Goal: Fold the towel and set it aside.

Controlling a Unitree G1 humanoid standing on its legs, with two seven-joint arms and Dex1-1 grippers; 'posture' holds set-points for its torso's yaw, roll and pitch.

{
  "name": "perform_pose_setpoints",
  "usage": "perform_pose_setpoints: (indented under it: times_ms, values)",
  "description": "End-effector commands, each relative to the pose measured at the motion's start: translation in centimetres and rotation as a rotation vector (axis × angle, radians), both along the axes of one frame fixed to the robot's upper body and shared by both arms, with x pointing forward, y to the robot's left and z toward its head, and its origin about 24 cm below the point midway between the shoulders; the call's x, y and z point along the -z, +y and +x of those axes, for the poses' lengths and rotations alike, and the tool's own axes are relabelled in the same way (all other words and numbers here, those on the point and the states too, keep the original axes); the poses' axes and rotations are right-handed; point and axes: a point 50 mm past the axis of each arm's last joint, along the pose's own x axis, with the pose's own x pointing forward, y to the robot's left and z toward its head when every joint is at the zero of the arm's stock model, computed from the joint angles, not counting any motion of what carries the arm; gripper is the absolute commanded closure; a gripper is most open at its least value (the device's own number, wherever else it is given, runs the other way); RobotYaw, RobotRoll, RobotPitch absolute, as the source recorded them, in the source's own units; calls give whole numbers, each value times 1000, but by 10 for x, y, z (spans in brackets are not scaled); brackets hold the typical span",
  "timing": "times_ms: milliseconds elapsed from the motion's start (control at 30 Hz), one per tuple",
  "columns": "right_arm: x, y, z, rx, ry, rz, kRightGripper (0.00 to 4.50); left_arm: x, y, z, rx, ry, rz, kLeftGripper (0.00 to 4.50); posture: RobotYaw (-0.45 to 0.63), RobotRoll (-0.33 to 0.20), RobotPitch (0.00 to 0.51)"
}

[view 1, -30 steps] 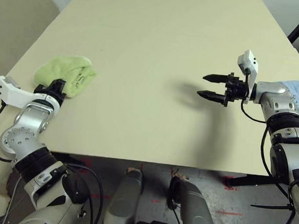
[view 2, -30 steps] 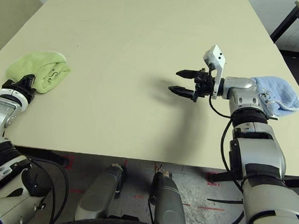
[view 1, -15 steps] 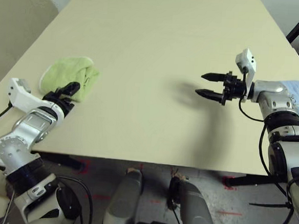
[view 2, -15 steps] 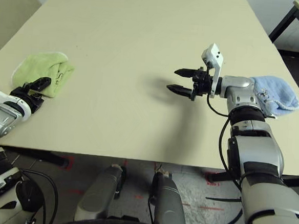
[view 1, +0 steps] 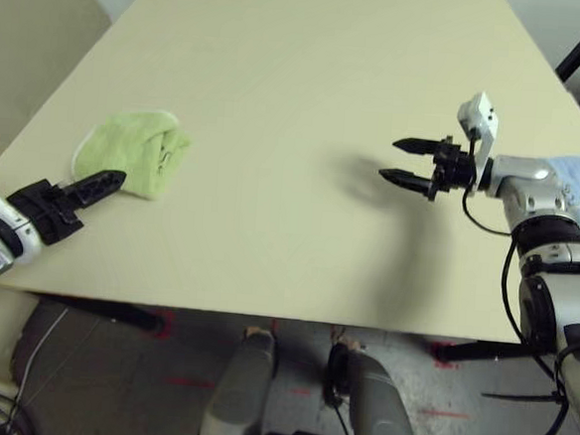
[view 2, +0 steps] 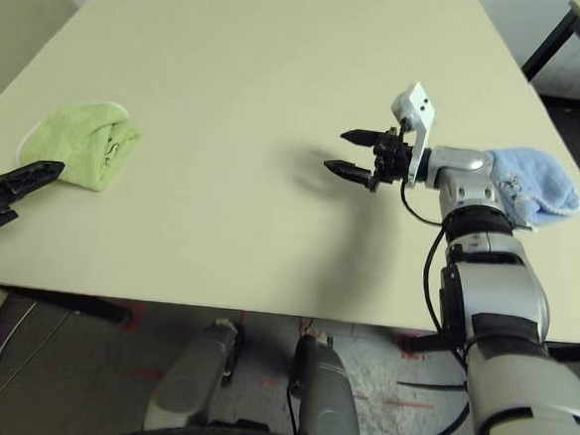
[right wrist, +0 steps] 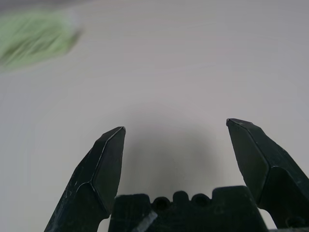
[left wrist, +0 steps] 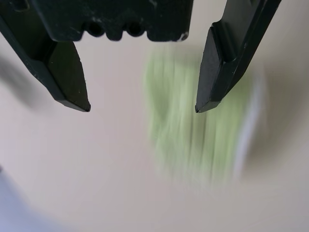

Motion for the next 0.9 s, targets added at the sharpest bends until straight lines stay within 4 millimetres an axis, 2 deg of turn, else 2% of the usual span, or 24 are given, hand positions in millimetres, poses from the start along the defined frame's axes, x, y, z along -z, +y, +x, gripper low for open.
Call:
perform_pose_setpoints:
  times_ms: [33, 133, 300, 433, 600, 900]
  values:
    - [-11, -19, 3, 186, -57, 130, 0, -2, 0, 13, 25, -80, 129, 85, 278, 0, 143]
    - [-13, -39, 2, 361, -101, 182, 0, -3, -5, 27, 66, -132, 199, 85, 266, 0, 134]
    - [-11, -74, -9, 619, -163, 164, 0, 8, -9, 45, 112, -169, 211, 85, 216, 0, 112]
    - [-5, -96, -20, 740, -177, 135, 0, 18, -6, 53, 104, -175, 203, 85, 185, 0, 97]
    - [0, -114, -30, 841, -182, 122, 0, 28, -1, 57, 92, -176, 181, 85, 169, 0, 84]
    - [2, -126, -37, 890, -187, 135, 0, 39, 5, 56, 45, -175, 162, 85, 147, 0, 51]
